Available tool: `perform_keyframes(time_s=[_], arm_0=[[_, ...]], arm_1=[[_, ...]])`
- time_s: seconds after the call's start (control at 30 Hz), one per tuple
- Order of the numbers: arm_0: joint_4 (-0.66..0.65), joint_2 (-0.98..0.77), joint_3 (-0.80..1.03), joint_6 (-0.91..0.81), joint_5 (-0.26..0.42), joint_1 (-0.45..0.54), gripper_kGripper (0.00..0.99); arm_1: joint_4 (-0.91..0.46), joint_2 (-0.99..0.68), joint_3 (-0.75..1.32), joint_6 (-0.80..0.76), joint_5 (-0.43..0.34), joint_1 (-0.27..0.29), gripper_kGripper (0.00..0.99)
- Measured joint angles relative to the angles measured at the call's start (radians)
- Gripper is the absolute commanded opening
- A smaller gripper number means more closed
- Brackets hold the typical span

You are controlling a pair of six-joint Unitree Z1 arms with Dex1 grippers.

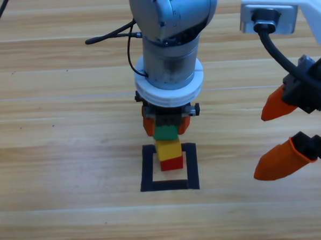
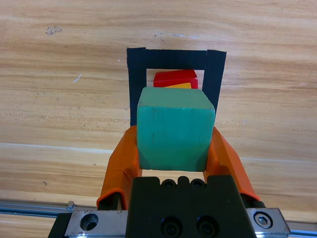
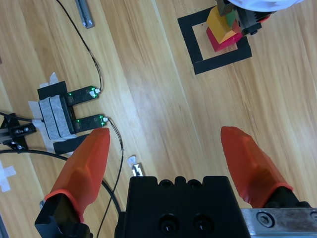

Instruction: Stack the blocks in the rectangular block: red at the bottom, yellow in the middle, green on top

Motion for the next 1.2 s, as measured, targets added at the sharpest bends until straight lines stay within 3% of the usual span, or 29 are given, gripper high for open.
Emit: perform_keyframes(time_s=[0.03,0.07,0.13,0.6,0.7,0.8,0.97,1.07,1.1,1.2], arm_0=[[0.0,0.0,0.0,0.0,0.0,0.0,0.698],[0.0,0.0,0.0,0.0,0.0,0.0,0.764],[0.0,0.0,0.0,0.0,0.0,0.0,0.818],[0.0,-0.019,-0.071,0.047,0.006,0.0,0.839],[0.0,-0.09,-0.071,0.087,0.057,0.0,0.839],[0.0,-0.208,-0.054,0.092,0.151,0.0,0.841],[-0.017,-0.449,0.158,0.092,0.318,-0.019,0.867],[-0.2,-0.574,0.442,0.1,0.38,-0.047,0.894],[-0.31,-0.635,0.615,0.136,0.39,-0.061,0.966],[-0.542,-0.775,0.94,0.254,0.392,-0.078,0.99]], arm_1=[[0.002,0.0,0.0,-0.001,0.0,0.0,0.989],[0.003,0.0,0.0,-0.001,0.0,0.0,0.989],[0.005,0.0,0.0,-0.002,0.0,0.0,0.989],[0.006,0.0,0.0,-0.005,0.0,0.001,0.989],[0.006,0.0,0.0,-0.005,0.0,0.001,0.989],[0.007,0.0,0.0,-0.005,0.0,0.002,0.989],[0.007,0.0,0.0,-0.005,0.0,0.002,0.989],[0.007,0.0,0.0,-0.005,0.0,0.002,0.989],[0.007,0.0,0.0,-0.005,0.0,0.002,0.989],[0.008,0.0,0.0,-0.006,0.0,0.003,0.989]])
